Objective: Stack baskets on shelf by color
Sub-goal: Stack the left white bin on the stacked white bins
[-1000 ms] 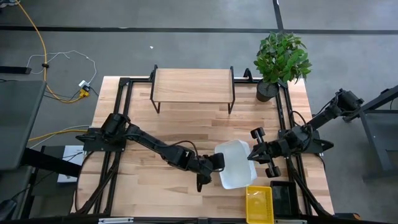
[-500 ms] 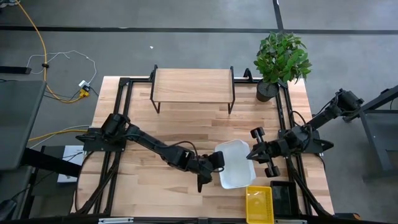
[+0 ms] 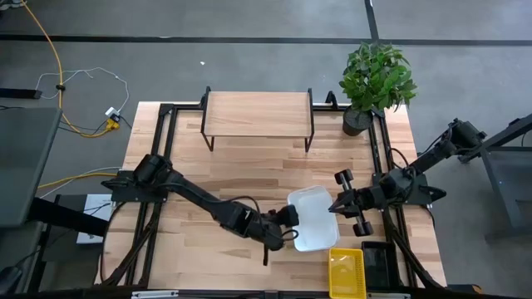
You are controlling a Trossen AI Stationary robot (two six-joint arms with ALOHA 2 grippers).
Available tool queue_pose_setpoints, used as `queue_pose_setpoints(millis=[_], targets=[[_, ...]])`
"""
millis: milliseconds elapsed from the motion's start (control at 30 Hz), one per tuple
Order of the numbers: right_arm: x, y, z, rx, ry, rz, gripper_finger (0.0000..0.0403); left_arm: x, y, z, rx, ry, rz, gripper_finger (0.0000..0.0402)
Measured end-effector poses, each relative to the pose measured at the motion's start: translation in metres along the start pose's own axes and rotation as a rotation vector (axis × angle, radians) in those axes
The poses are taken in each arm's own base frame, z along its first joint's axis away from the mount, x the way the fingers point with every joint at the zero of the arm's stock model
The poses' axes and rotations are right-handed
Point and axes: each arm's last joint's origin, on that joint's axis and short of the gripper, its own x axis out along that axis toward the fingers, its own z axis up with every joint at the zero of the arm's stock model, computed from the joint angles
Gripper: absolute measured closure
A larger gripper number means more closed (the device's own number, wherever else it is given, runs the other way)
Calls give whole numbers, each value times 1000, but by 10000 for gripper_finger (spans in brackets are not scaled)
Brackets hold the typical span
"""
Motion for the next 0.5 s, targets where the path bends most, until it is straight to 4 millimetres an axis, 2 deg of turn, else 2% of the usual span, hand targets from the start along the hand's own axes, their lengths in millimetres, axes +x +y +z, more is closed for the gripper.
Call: queue_pose_setpoints(millis=[233,333,500], targets=[[0,-1,-5,7,65,-77,402,-27,17,2,-83,88,-62,237],[0,-2,-7,26,89,-120,402,-44,23,-5,-227,101,-118,242],[-1,-3,-7,36,98,-151,402,-78,32,-28,-515,86,-250,255]])
